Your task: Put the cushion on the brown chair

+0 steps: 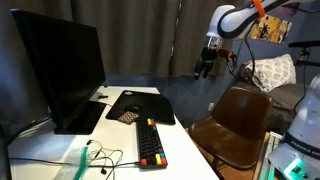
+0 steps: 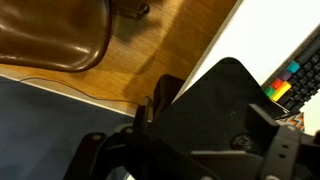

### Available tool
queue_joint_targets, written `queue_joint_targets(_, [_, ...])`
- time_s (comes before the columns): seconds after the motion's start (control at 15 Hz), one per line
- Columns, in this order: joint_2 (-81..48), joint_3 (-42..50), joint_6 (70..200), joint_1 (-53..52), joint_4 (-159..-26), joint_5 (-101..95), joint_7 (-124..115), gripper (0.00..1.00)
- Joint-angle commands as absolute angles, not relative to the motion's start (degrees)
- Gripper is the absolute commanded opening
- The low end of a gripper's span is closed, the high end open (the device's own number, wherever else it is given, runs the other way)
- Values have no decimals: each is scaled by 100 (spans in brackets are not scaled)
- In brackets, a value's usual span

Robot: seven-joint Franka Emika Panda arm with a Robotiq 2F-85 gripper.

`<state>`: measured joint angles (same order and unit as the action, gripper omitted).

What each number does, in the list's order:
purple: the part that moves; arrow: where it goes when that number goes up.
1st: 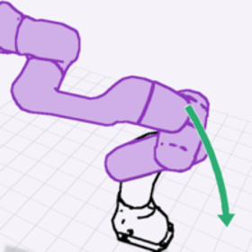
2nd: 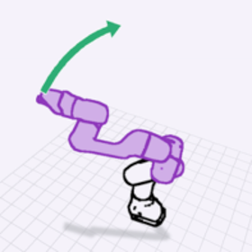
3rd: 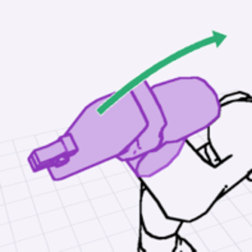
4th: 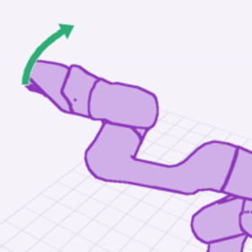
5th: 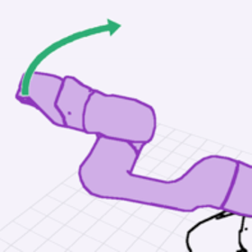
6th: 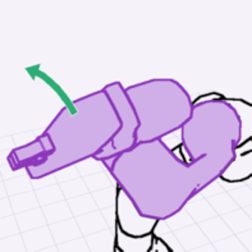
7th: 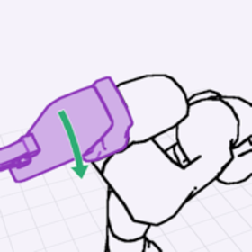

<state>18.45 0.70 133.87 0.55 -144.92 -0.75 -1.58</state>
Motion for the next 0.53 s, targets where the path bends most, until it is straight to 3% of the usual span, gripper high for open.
queue_joint_targets(0.0, [1846, 57, 13374, 70, -14484, -67, -151, 100])
queue_joint_targets(0.47, [1766, -299, 13494, -193, -14569, -106, -335, 100])
